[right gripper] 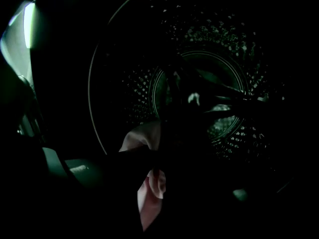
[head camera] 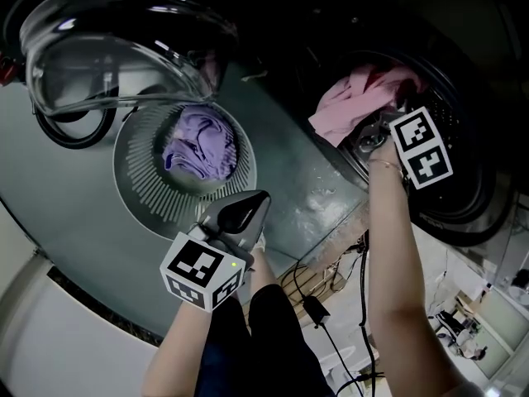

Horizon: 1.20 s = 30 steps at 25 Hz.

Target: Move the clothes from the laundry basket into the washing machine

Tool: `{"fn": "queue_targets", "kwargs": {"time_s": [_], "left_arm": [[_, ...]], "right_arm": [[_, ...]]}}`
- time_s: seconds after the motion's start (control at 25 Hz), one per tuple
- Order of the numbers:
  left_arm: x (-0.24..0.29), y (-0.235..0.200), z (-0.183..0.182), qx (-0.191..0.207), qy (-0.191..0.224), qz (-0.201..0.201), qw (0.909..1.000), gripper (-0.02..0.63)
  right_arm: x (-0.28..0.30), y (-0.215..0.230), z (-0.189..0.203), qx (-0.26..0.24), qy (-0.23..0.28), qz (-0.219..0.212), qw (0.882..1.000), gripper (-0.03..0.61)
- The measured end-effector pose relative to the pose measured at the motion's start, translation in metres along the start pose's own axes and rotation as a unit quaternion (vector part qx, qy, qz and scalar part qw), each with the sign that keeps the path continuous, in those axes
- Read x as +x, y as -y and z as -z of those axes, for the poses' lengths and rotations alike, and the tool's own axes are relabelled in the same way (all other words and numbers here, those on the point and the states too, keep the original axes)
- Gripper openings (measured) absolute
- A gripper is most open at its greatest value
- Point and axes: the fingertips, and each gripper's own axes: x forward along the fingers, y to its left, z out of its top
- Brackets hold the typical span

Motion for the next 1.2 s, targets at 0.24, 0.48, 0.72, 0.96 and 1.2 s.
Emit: {"fn": "queue_targets", "kwargs": {"time_s": [0.24,0.48,0.72,0.96,1.2], "left_arm": [[0.003,0.001,0.002,0.005,-0.004,0.0,1.0,0.006],[0.007,0.003,-0.003,0.009,-0.002,0.002,1.0,0.006],[0.006,0.001,-0.004,0.008,-0.001,-0.002,1.0,0.006],[0.006,0.0,-0.001,0.003,-0.001,-0.002,1.0,0.006],[0.004,-0.002,0.003,0.001,-0.002,-0.004,1.0,0.006]], "right_arm": [[0.02,0.009,0.021,0.022,-0.05,0.0,0.999,0.347],[-0.005,-0.004,0.06,0.006,-0.087,-0.029,0.996,0.409],[-0.046,-0.029,0.12,0.004,-0.151,-0.065,0.986,0.453],[-0.055,-0.041,0.191,0.032,-0.235,-0.063,0.969,0.439],[-0.029,-0.035,0.194,0.035,-0.262,-0.04,0.964,0.189]]}}
